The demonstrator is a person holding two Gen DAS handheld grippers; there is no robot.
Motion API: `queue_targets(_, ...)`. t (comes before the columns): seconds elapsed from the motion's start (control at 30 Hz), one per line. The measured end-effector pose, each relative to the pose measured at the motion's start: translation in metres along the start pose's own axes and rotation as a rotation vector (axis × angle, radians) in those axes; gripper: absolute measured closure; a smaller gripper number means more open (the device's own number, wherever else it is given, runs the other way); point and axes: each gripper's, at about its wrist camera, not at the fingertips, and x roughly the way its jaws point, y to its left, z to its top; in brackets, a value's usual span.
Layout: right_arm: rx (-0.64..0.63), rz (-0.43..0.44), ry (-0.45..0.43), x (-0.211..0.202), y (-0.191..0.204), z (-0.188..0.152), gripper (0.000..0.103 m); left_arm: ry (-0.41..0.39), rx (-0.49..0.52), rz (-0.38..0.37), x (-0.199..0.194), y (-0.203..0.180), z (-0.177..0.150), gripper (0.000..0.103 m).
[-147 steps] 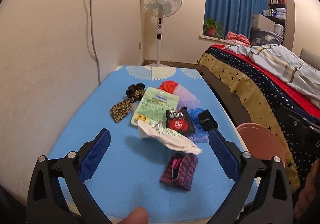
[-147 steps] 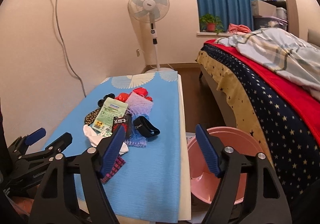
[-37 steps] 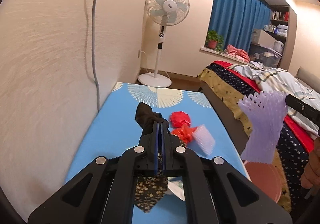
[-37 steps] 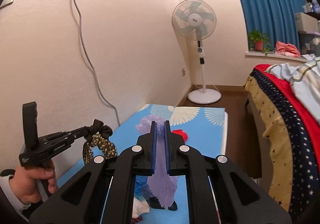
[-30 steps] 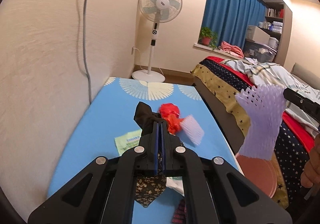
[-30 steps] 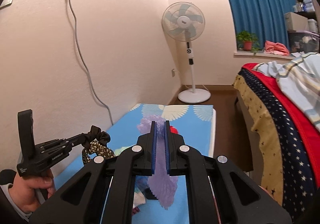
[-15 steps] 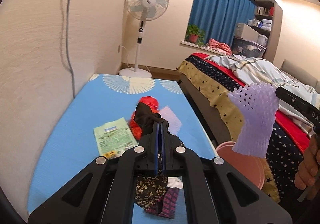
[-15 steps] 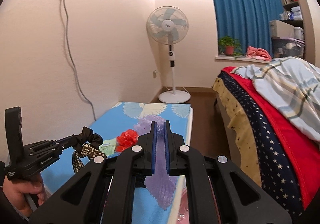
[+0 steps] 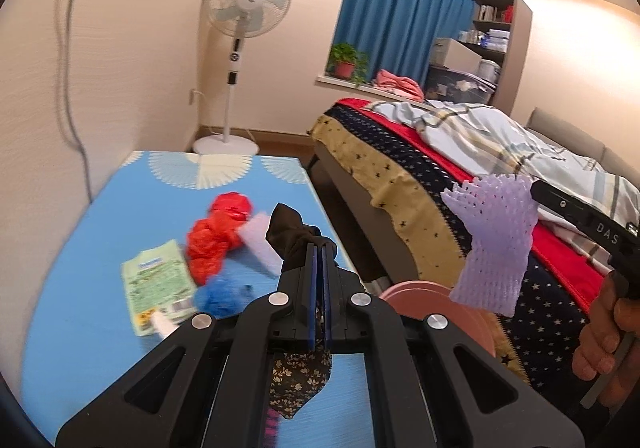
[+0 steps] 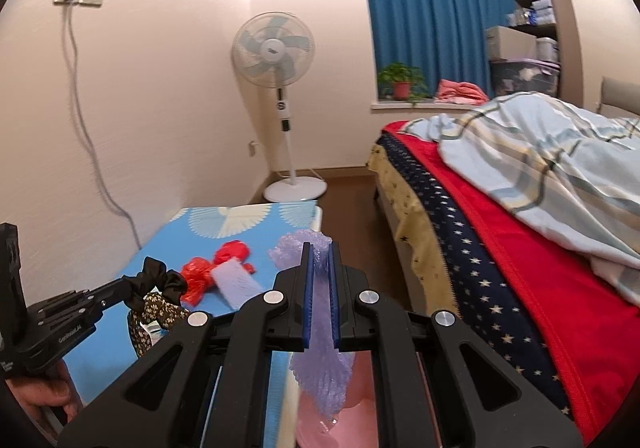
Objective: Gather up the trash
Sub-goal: 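Carry the floral cloth in left tool while right tool carries the mesh net to the pink bin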
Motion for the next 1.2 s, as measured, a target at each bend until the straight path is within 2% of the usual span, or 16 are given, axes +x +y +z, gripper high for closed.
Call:
queue_targets(0.7,0.086,-0.165,0.043,0.008,-0.051,-0.009,0.095,0.08,0.033,-0.208,0.08,-0.091,-0.012,0.101)
queue_targets(1.2,0.121,-0.203,0.081,0.02,-0.067,-0.015,0.095,0.161,0.058,-0.269,0.112,-0.116,-0.03,0.101)
